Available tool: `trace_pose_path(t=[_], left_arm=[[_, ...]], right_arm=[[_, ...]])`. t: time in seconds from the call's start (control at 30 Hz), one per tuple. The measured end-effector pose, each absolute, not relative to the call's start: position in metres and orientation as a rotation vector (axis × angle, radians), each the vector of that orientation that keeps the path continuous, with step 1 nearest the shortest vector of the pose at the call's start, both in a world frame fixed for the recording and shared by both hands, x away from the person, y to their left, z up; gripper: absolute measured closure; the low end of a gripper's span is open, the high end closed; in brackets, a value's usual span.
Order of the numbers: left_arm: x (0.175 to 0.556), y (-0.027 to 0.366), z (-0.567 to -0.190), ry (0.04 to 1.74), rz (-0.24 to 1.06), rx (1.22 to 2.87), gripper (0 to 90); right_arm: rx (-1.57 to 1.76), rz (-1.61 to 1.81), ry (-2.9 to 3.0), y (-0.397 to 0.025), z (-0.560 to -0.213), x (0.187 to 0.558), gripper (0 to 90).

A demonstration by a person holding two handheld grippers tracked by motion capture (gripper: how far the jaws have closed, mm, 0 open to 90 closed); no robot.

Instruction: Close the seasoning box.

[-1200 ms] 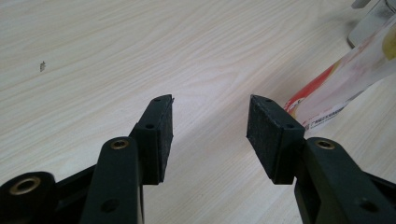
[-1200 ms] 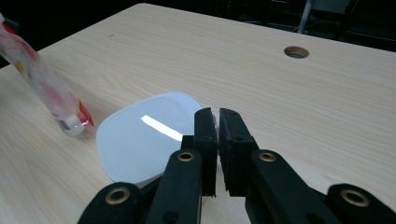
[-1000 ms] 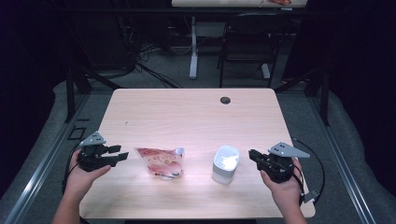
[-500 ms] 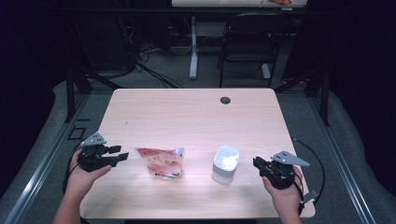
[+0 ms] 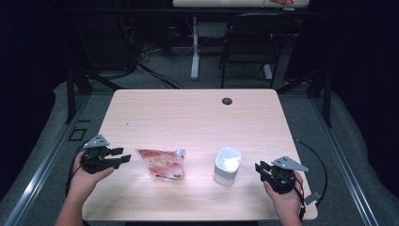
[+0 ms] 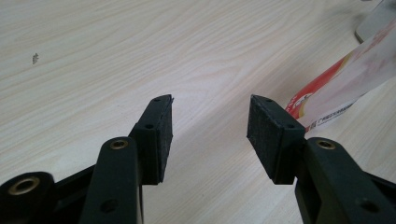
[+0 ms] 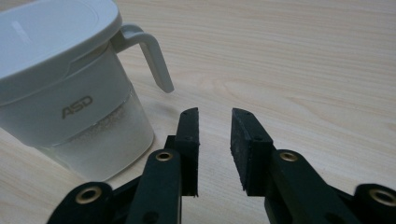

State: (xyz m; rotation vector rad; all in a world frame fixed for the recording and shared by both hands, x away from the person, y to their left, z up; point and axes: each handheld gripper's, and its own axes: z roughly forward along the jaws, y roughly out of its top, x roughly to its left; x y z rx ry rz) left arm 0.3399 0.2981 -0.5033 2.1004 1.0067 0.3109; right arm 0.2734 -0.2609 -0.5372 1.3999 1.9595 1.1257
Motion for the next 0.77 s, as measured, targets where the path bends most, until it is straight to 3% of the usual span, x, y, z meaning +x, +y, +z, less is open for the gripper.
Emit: trace_pose_path(t=[0.77], left_arm=[[0.344, 0.299, -0.513, 1.053, 0.326, 2.089, 47.7]], right_arm=[[1.431, 1.050, 1.991, -0.259, -0.555, 0.279, 56.1]])
